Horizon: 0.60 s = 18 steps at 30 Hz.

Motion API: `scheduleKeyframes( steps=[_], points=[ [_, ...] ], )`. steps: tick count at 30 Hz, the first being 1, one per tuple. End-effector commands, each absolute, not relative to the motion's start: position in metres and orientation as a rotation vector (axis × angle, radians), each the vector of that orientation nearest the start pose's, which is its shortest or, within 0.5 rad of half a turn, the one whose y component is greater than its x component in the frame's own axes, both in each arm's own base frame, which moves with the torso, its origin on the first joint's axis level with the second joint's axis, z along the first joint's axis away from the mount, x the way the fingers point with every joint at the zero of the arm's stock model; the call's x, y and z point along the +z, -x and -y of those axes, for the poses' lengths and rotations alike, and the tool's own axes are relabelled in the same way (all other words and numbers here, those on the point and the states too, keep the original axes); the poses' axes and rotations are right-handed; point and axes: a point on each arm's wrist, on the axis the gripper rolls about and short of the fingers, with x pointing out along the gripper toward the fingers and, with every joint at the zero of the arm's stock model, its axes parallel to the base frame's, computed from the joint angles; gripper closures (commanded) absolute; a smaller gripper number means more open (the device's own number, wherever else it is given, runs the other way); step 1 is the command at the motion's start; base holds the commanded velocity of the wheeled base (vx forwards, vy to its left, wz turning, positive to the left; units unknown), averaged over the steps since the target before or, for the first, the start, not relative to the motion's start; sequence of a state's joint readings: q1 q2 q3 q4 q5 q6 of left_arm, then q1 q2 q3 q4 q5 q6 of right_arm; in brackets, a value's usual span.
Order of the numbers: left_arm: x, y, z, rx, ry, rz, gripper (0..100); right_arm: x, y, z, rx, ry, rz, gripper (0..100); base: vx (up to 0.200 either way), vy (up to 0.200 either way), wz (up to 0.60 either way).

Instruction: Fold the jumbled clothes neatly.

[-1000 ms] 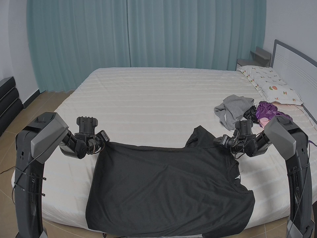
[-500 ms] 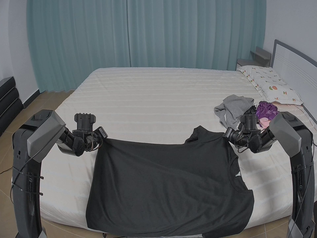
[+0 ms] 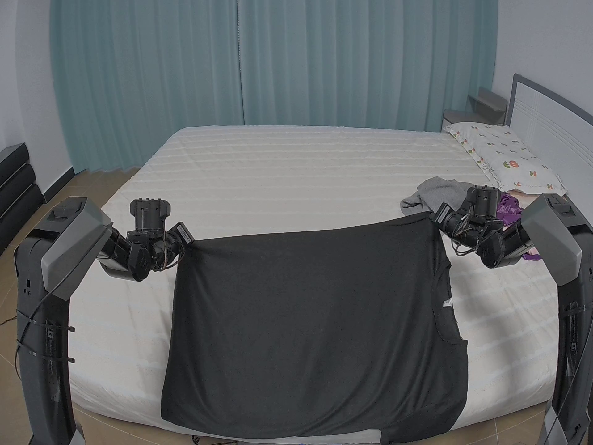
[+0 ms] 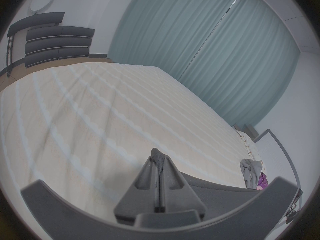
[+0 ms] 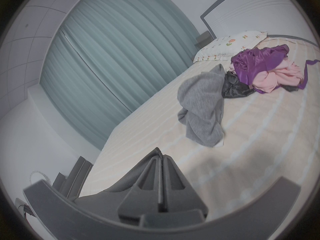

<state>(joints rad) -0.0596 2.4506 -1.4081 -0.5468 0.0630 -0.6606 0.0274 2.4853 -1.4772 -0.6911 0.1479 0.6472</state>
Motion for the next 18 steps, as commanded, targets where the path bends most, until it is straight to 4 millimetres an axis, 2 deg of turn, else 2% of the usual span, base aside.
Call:
scheduleKeyframes(
  steps=[1,6,11,13,18],
  points=[
    [0.041,-0.475,0.023,0.163,0.624,-0.441,100,0.065,-0.491,-0.018,0.086,-0.657,-0.310,100,0.000,0.000,0.00],
    [0.052,-0.478,0.021,0.157,0.630,-0.409,100,0.075,-0.492,-0.021,0.095,-0.653,-0.279,100,0.000,0.000,0.00],
    [0.051,-0.481,0.021,0.156,0.630,-0.406,100,0.078,-0.494,-0.021,0.098,-0.650,-0.268,100,0.000,0.000,0.00],
    [0.053,-0.484,0.022,0.151,0.630,-0.396,100,0.073,-0.495,-0.025,0.098,-0.645,-0.278,100,0.000,0.000,0.00],
    [0.039,-0.491,0.024,0.150,0.628,-0.406,100,0.056,-0.502,-0.029,0.097,-0.640,-0.298,100,0.000,0.000,0.00]
  ],
)
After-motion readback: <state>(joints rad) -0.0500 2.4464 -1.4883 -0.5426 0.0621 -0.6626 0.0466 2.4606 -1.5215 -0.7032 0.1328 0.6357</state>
